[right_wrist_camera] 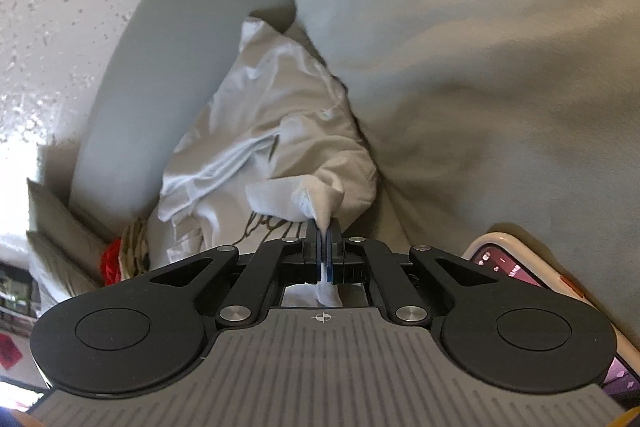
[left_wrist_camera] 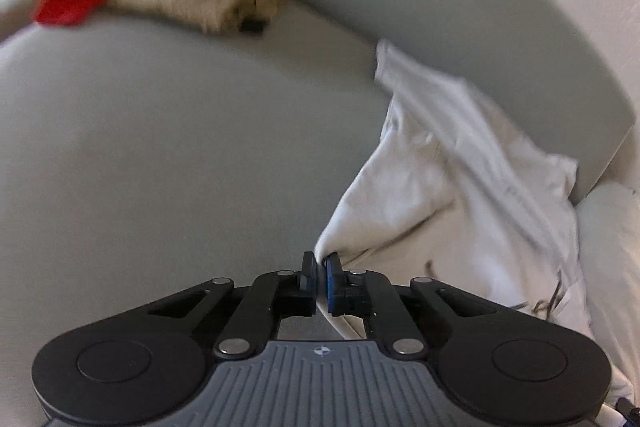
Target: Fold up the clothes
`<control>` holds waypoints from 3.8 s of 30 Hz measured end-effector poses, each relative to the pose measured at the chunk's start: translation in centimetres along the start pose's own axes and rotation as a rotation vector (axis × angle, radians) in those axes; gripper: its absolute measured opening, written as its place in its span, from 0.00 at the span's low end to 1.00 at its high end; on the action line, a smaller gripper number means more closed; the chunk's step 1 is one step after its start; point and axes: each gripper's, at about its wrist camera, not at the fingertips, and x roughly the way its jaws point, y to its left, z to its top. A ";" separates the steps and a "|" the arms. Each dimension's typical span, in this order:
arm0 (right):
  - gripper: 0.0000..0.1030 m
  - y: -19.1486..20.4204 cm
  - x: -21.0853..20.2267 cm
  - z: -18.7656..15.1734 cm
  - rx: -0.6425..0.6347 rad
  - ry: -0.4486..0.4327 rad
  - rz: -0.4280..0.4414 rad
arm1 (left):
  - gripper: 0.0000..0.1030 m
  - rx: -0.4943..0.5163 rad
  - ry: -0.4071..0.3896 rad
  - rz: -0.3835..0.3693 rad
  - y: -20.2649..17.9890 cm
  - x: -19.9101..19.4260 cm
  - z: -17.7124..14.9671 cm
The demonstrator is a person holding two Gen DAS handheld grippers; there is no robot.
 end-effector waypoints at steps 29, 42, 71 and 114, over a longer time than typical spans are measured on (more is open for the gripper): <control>0.03 -0.8 -3.6 -7.7 -0.132 0.113 -0.226 | 0.08 -0.020 0.021 0.149 5.6 -11.2 -8.9; 0.36 -1.5 -9.3 -12.6 -0.351 0.126 0.058 | 0.33 0.287 0.126 -0.161 -0.4 -15.2 -12.9; 0.05 3.9 -6.2 -19.2 -0.826 0.101 -0.164 | 0.02 0.497 0.222 0.004 -3.9 -13.5 -16.4; 0.54 10.6 5.0 -12.7 -1.186 0.054 -0.156 | 0.25 0.511 0.168 -0.150 -6.1 -7.1 -13.5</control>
